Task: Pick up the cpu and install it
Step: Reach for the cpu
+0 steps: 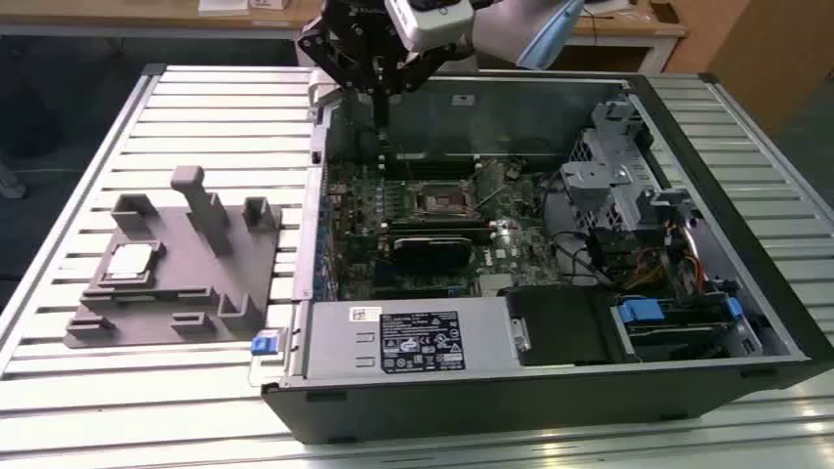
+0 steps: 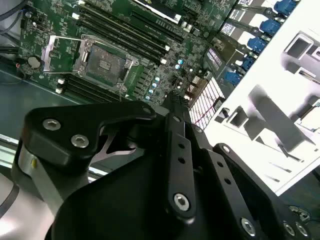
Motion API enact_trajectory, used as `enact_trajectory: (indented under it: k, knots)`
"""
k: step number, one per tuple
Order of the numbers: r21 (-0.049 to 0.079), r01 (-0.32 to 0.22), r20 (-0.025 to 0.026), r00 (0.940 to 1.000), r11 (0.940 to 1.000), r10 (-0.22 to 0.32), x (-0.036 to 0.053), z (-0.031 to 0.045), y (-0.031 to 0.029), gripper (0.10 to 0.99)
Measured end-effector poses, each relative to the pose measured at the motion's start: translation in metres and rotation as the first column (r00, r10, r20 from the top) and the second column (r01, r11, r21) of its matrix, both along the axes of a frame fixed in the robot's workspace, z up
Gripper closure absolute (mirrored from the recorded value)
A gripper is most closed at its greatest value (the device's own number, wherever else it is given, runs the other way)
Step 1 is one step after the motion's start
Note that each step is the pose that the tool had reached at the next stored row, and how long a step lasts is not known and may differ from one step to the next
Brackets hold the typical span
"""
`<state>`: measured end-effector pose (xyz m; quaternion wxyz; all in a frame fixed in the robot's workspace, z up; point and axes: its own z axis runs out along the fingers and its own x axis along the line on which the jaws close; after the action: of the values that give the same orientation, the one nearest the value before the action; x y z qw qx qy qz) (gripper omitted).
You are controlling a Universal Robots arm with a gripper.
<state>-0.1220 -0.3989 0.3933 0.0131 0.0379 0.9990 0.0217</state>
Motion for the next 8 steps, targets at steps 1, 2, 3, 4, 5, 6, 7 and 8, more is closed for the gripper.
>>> enact_trajectory:
  k: [1, 2, 3, 4, 5, 6, 7, 8]
  knots:
    - [0.0, 0.0, 0.0, 1.0, 1.0, 0.0, 0.0, 0.0, 0.0, 0.98]
    - [0.0, 0.0, 0.0, 1.0, 1.0, 0.0, 0.0, 0.0, 0.0, 0.98]
    - [0.0, 0.0, 0.0, 1.0, 1.0, 0.0, 0.0, 0.0, 0.0, 0.98]
    - [0.0, 0.0, 0.0, 1.0, 1.0, 0.0, 0.0, 0.0, 0.0, 0.98]
    - [0.0, 0.0, 0.0, 1.0, 1.0, 0.0, -0.0002, 0.0, 0.0, 0.98]
    - [0.0, 0.0, 0.0, 1.0, 1.0, 0.0, -0.0005, 0.0, 0.0, 0.98]
    - [0.0, 0.0, 0.0, 1.0, 1.0, 0.0, -0.0007, 0.0, 0.0, 0.98]
    - [0.0, 0.0, 0.0, 1.0, 1.0, 0.0, -0.001, 0.0, 0.0, 0.98]
